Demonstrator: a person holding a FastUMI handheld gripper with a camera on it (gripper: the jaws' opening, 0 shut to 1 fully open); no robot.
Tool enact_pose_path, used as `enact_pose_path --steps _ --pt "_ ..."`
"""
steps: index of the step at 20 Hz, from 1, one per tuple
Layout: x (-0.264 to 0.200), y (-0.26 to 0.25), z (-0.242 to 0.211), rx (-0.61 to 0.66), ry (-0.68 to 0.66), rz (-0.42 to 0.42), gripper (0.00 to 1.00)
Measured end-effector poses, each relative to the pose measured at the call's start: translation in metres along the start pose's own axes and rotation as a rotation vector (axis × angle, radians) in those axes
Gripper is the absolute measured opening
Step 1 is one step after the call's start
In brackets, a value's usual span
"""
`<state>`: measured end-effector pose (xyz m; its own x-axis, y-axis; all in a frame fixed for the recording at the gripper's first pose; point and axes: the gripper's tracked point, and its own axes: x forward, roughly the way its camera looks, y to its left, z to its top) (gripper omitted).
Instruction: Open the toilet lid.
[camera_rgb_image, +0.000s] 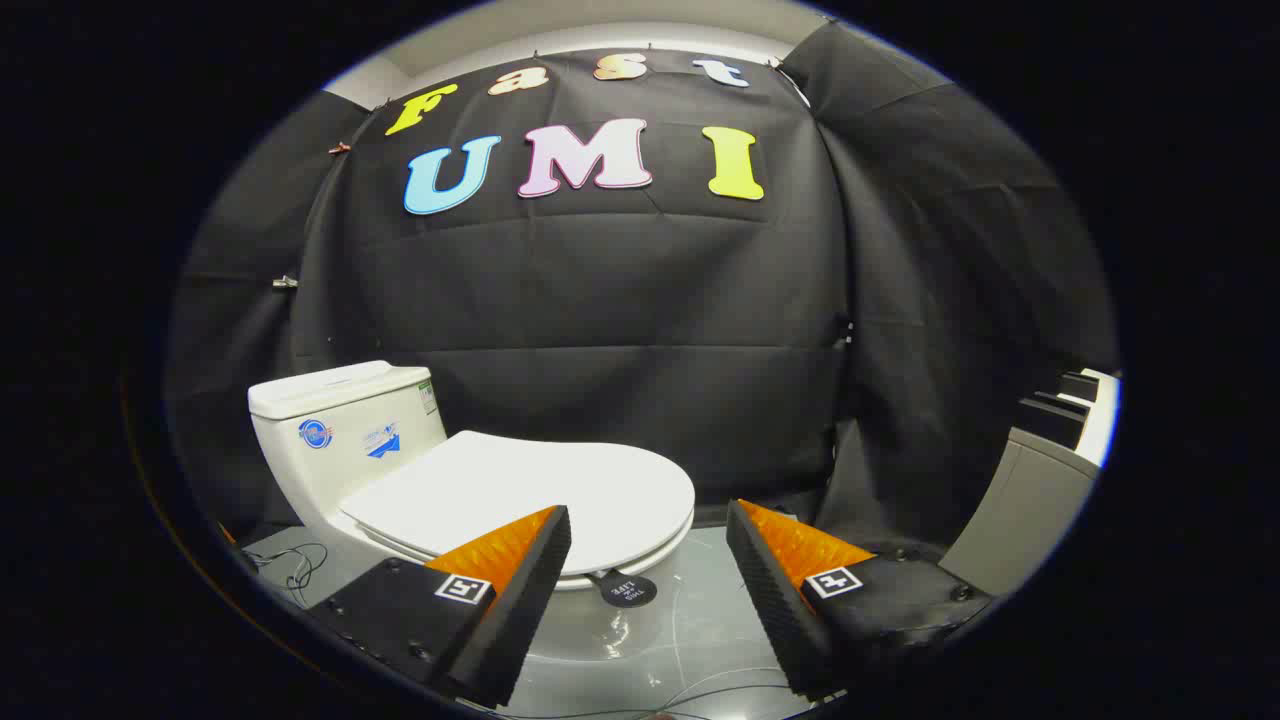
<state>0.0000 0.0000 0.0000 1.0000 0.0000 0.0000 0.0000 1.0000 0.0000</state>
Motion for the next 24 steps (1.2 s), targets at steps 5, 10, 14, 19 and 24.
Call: enact_pose_path --steps 5,10,14,19,24 --pt "0.0019 -0.0044 0.0011 0.001 -0.003 -0.007 0.98" --pt "0.0017 -0.0067 0.0024 -0.002 -0.008 -0.011 0.98" --pt "0.0021 -0.0075 0.0021 -0.007 -0.008 -0.012 0.98" --pt "0.0018 -0.0066 0.0030 -0.019 -0.012 -0.008 0.98" --pt "0.0026 -0.0070 0.0036 -0.006 -0.007 -0.006 0.98"
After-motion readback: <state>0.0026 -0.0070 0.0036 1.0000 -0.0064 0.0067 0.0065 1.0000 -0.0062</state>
